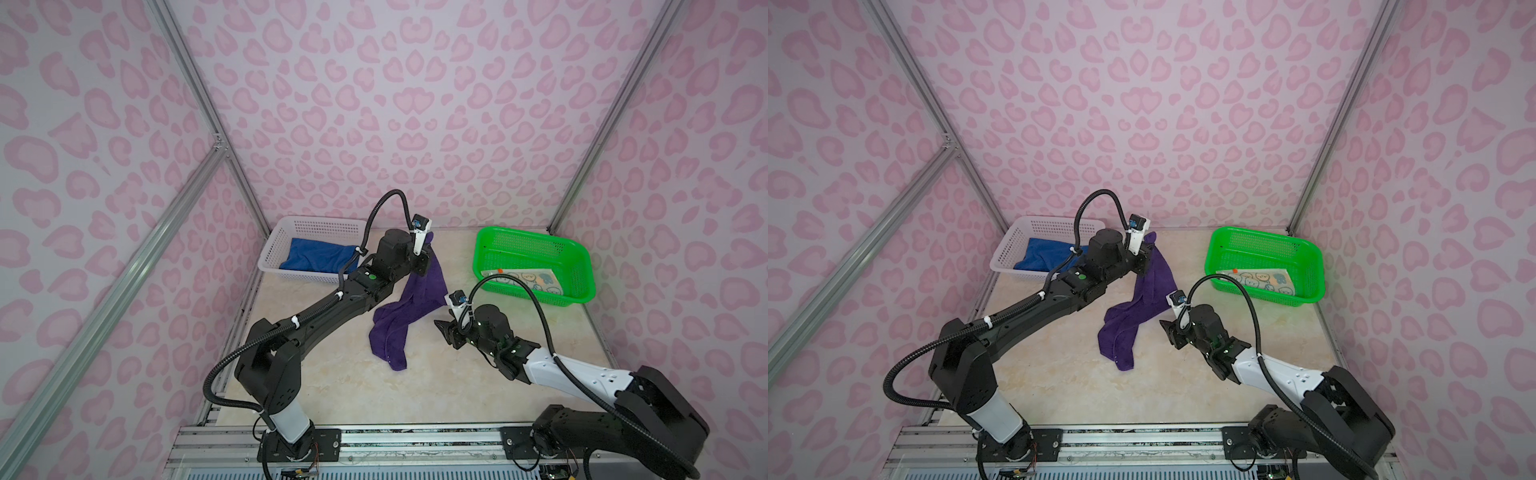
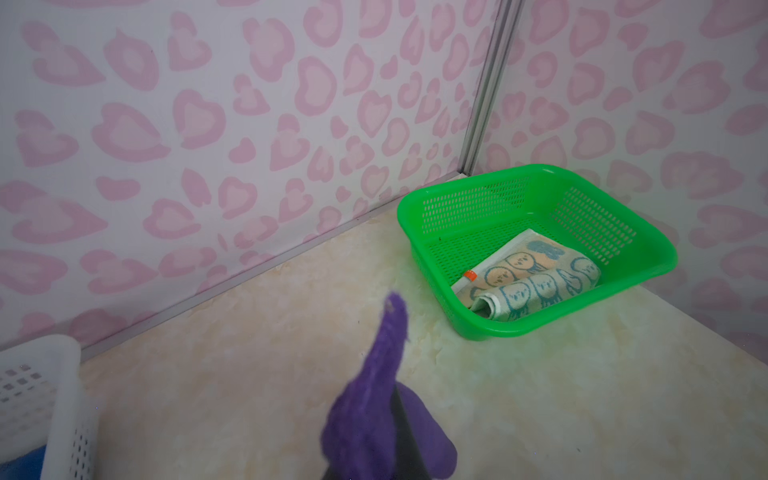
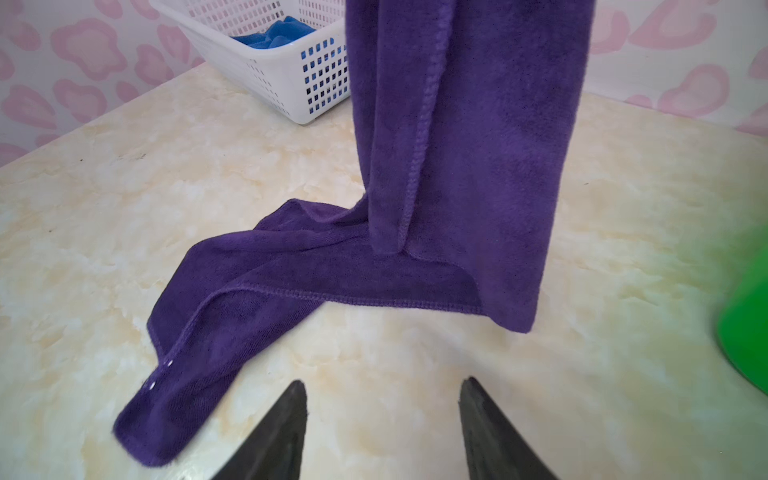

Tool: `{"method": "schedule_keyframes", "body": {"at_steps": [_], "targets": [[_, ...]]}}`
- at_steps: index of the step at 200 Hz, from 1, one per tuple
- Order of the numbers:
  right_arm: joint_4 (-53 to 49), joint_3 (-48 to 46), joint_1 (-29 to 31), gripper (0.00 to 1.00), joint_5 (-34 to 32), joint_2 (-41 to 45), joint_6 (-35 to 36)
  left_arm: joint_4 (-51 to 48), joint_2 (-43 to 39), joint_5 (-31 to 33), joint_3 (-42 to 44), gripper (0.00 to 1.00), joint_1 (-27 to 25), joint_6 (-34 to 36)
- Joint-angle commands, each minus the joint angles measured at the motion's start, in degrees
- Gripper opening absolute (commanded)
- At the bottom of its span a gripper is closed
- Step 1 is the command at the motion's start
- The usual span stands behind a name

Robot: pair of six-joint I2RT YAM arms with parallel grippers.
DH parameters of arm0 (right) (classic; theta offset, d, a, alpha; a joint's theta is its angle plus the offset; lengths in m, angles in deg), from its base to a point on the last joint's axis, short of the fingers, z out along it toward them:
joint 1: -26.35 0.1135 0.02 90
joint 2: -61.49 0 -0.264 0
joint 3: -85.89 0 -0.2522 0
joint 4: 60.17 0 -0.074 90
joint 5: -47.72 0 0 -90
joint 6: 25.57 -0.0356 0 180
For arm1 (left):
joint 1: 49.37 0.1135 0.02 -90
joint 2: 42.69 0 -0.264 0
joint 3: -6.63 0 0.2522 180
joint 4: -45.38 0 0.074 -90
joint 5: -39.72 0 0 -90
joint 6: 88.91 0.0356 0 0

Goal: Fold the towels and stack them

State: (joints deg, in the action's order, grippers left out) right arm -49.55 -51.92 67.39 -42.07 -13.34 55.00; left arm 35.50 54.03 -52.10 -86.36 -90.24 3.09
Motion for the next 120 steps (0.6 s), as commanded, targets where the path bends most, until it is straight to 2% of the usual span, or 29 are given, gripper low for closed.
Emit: {"method": "schedule_keyframes", "body": {"at_steps": [1,34,83,120], "targets": [[12.3,1.8,0.4,0.6,-2.0,-5.7,-5.1,-1.3,0.6,4.8,0.6,0.02,0.0,-4.0],[20.8,6.5,-2.0,0.62,3.5,-17.0,-7.9,-2.1,-0.4,4.3,1.9,0.02,0.0,-4.9],[42.5,6.5,-10.0,0.62,15.6,-31.1,-16.5,-2.7,-1.6,3.8,1.7,0.02,0.0,-3.3],[48.7,7.0,-11.1,0.61,20.3,-36.9,-18.2,-4.6,-1.4,3.5,0.3,0.02,0.0,-2.7]]}}
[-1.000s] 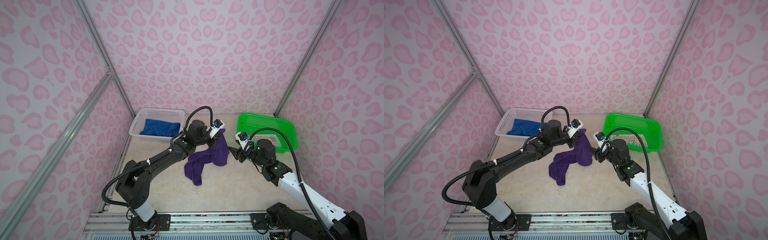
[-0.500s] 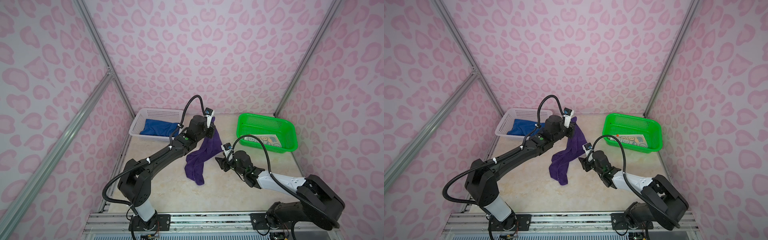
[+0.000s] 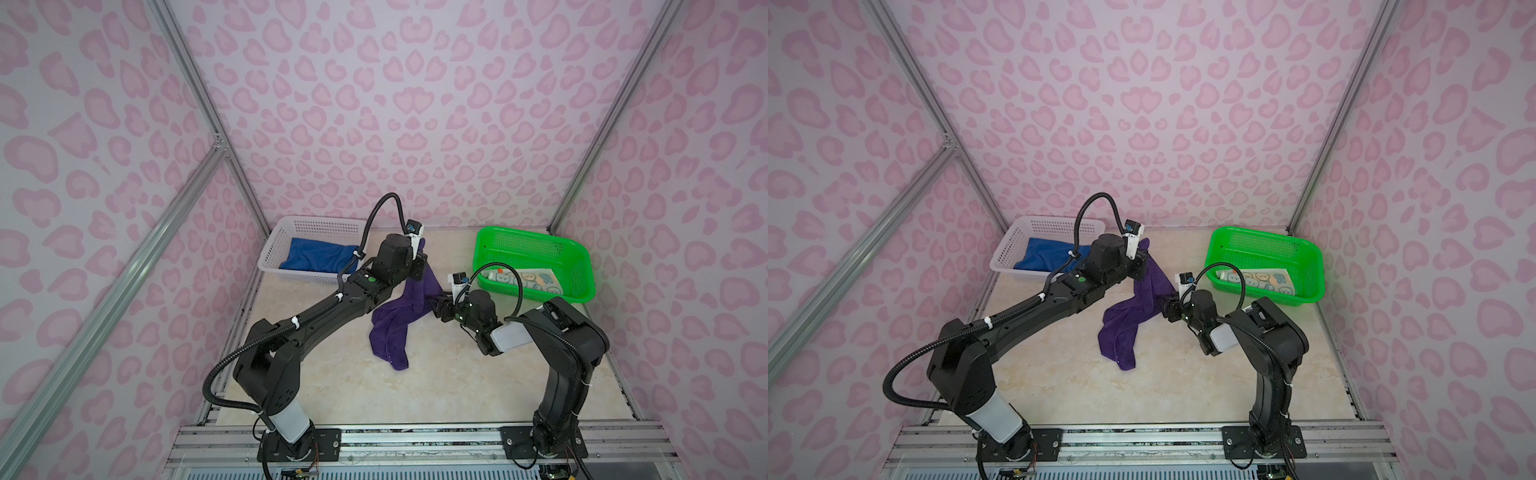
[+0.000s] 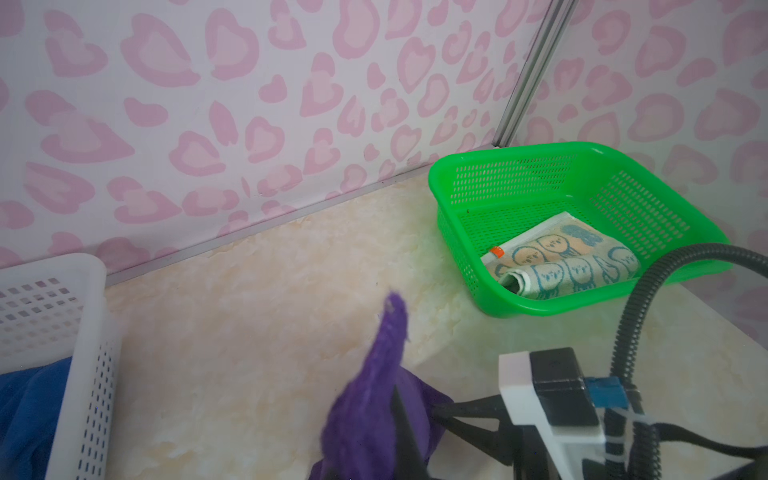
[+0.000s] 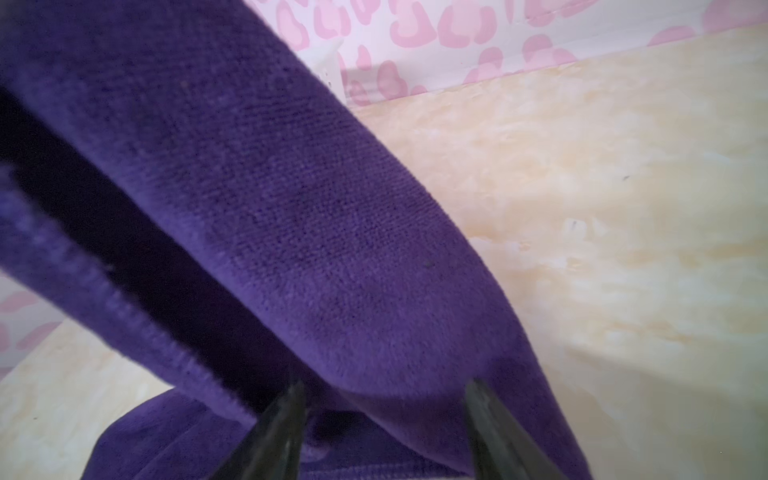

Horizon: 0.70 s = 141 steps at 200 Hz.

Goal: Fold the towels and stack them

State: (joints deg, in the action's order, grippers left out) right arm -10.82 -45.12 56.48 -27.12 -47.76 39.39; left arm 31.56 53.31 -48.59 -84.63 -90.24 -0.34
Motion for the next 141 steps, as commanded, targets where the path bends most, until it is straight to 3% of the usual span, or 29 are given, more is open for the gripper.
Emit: {"method": "schedule_keyframes", "body": {"at_steps": [1,64,141], "targets": [[10.1,0.3,-0.2,0.61,5.4,-2.6,-2.7,-0.6,-0.7,0.0,-1.5,0.02,0.0,0.7],[17.6,-2.0,-0.2,0.58,6.9,-6.8,-4.6,-2.4,-0.4,0.4,-3.6,0.02,0.0,2.0],[10.5,0.9,2.5,0.58,8.6,-5.1,0.6,-4.1,-0.8,-0.4,-5.0,0.02,0.0,1.9]]}}
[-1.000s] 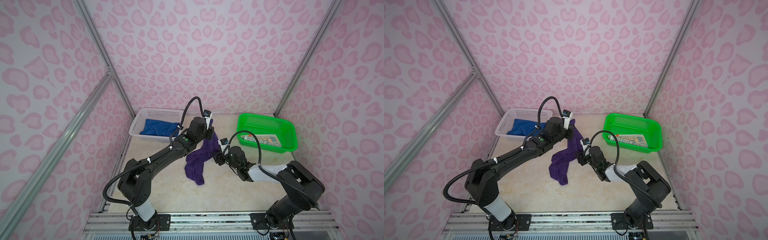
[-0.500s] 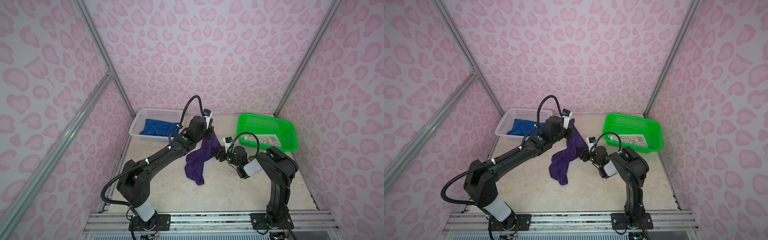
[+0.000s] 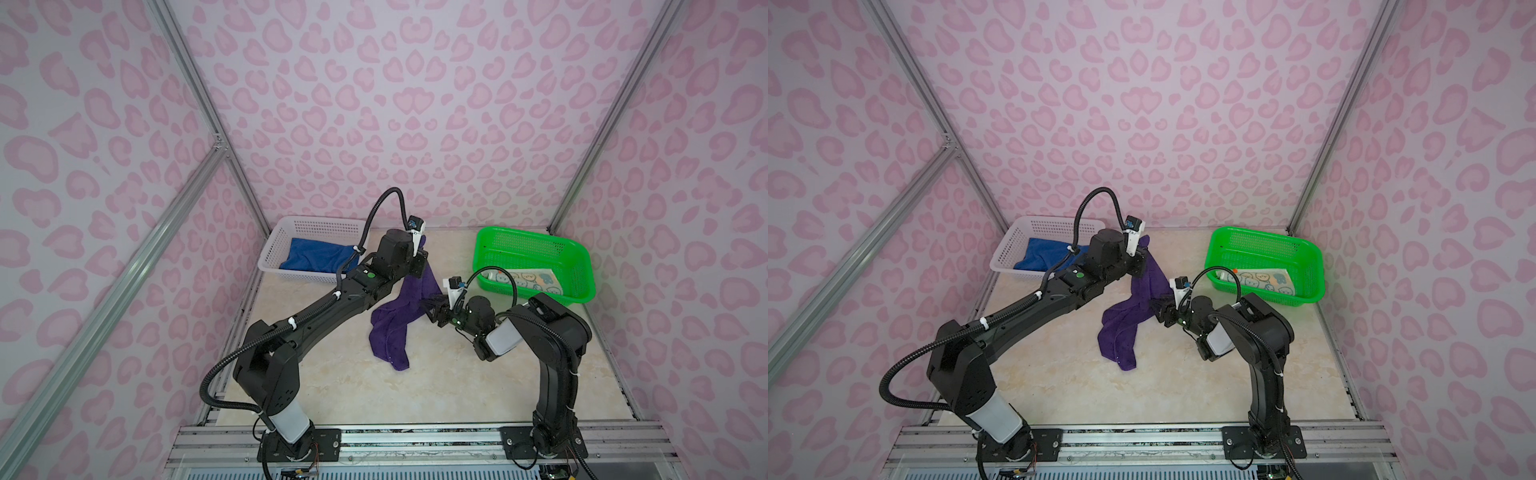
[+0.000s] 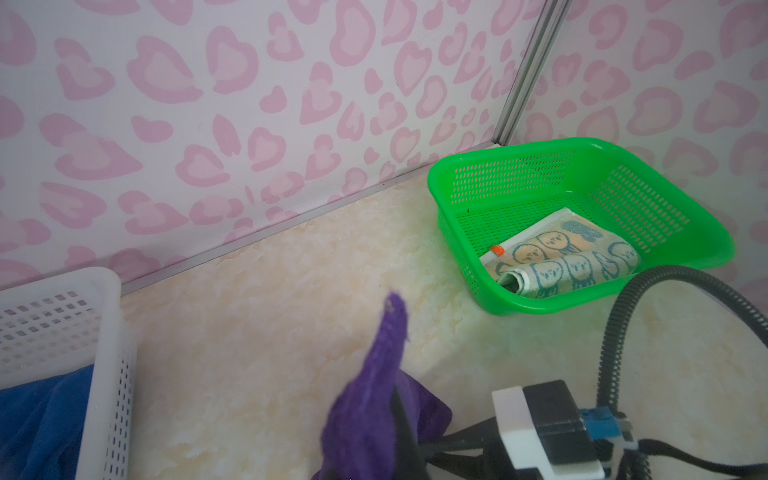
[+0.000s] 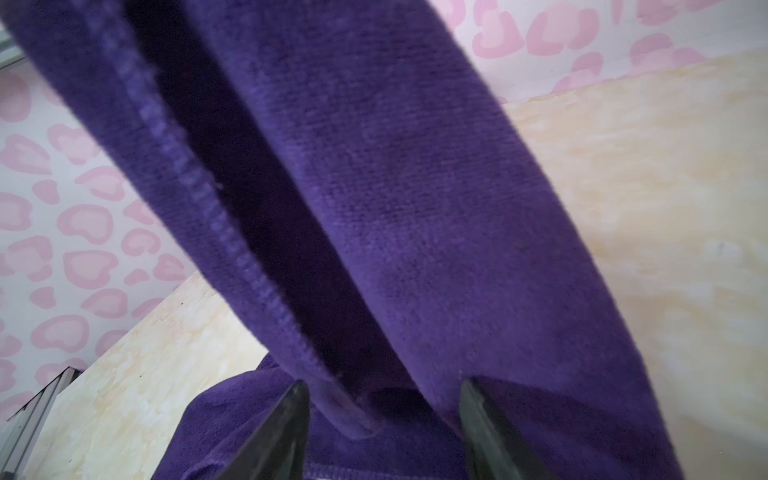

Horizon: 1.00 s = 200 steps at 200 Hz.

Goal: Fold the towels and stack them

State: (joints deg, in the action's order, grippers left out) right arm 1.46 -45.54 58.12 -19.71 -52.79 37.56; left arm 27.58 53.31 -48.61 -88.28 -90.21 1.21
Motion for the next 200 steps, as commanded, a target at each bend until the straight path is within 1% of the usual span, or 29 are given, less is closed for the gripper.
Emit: {"method": "schedule_keyframes", "body": {"at_steps": [1,30,51,82,106,121,143,146,162,177,200], "targets": [[-1.8,1.4,0.9,0.58,1.2,-0.1,2.5,-0.2,-0.8,-0.4,-1.4,0.02,0.0,0.3],[-3.1,3.4,1.8,0.57,1.3,-1.0,3.0,-0.9,-0.8,-0.6,-1.6,0.02,0.0,0.4],[-4.1,4.6,2.4,0.51,1.7,-1.5,3.1,-0.9,-1.0,-0.9,-1.7,0.02,0.0,0.3],[-5.4,6.2,3.2,0.29,1.6,-2.0,3.4,-1.0,-1.2,-0.6,-1.7,0.02,0.0,0.3],[-5.6,7.0,3.4,0.08,2.3,-2.4,3.1,-1.0,-1.3,-0.1,-1.6,0.02,0.0,0.3],[-5.7,6.7,3.6,0.0,2.1,-2.2,3.1,-1.0,-1.4,0.7,-1.6,0.02,0.0,0.4],[-5.5,4.7,3.0,0.0,0.6,-0.5,3.2,-1.7,-1.6,3.4,-1.7,0.02,0.0,0.8],[-5.6,4.3,2.8,0.0,0.4,0.0,3.2,-1.8,-1.6,3.9,-3.2,0.02,0.0,0.9],[-8.3,2.2,1.6,0.0,-1.2,3.5,4.1,-3.1,-2.0,6.6,-3.8,0.02,0.1,1.3],[-15.4,1.0,0.7,0.0,-3.2,8.6,7.1,-4.5,-2.6,8.2,-4.3,0.02,0.3,1.6],[-33.9,2.6,0.3,0.0,-8.0,19.5,15.2,-6.1,-4.1,9.0,-4.6,0.02,0.7,2.5]]}}
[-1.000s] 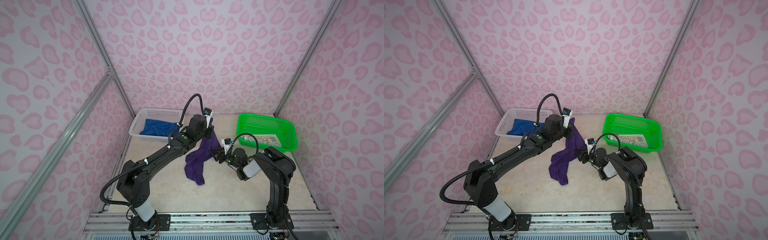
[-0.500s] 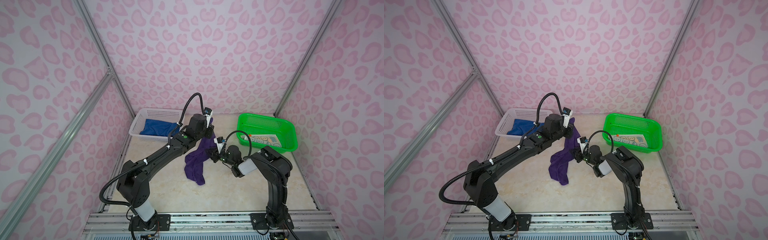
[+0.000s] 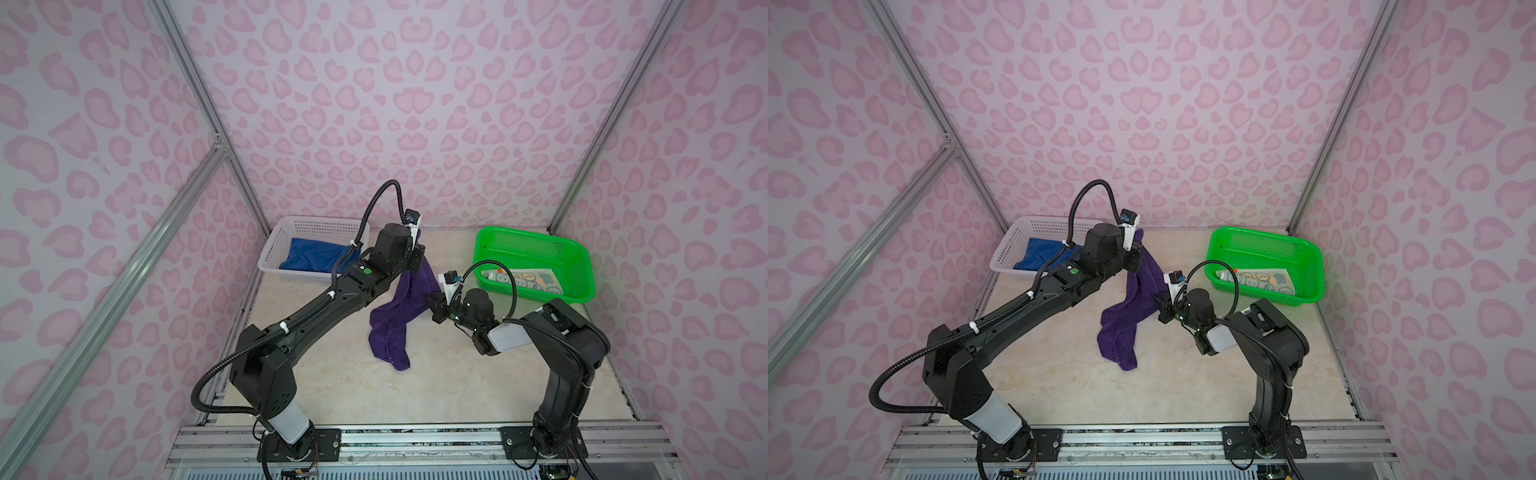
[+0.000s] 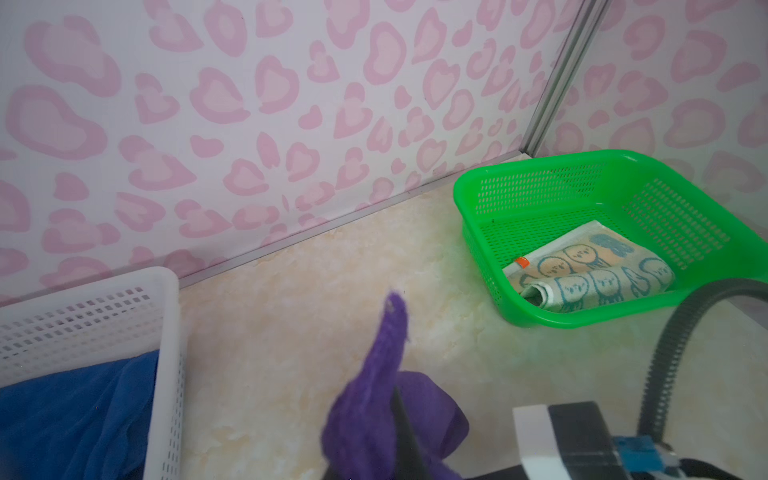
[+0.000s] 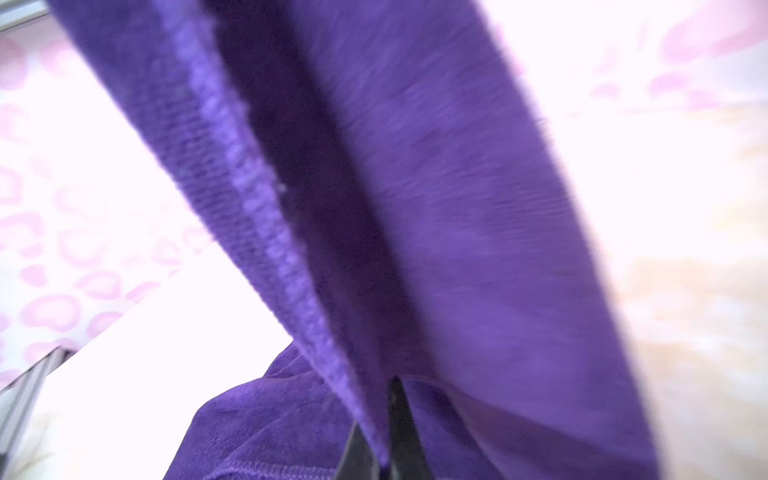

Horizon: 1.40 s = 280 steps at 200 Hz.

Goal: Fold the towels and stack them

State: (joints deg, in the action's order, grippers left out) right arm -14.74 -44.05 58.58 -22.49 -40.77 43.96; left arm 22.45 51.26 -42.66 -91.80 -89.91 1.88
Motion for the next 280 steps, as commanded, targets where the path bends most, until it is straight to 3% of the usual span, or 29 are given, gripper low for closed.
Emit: {"method": "schedule_keyframes", "body": {"at_steps": [1,45,87,107,145,203,254,280], "targets": [[-18.7,1.2,-0.1,0.0,-5.4,7.9,9.1,-1.0,-2.1,3.1,-1.1,0.02,0.4,1.8],[-47.9,11.4,-0.3,0.0,-14.4,20.7,22.4,-2.6,-6.1,3.2,-0.2,0.02,0.4,3.5],[-60.4,20.1,-0.6,0.0,-23.6,27.8,29.3,-4.3,-11.2,3.0,-0.4,0.02,0.4,4.7],[-63.6,24.2,-1.7,0.0,-24.8,31.2,31.4,-5.7,-13.9,1.6,-1.2,0.02,0.4,5.1],[-70.3,34.0,-3.1,0.0,-24.6,35.9,35.0,-9.6,-19.5,-4.3,-3.4,0.02,0.4,5.3],[-79.1,46.5,-2.4,0.0,-19.3,40.6,35.5,-10.9,-27.5,-14.1,-4.3,0.02,-0.9,-2.9],[-85.6,54.1,0.2,0.0,-14.6,47.3,33.7,-10.7,-35.6,-15.6,-3.4,0.02,-5.2,-12.2],[-86.2,55.4,2.1,0.0,-14.5,49.8,33.0,-10.8,-39.0,-12.8,-2.0,0.02,-5.3,-15.3]]}}
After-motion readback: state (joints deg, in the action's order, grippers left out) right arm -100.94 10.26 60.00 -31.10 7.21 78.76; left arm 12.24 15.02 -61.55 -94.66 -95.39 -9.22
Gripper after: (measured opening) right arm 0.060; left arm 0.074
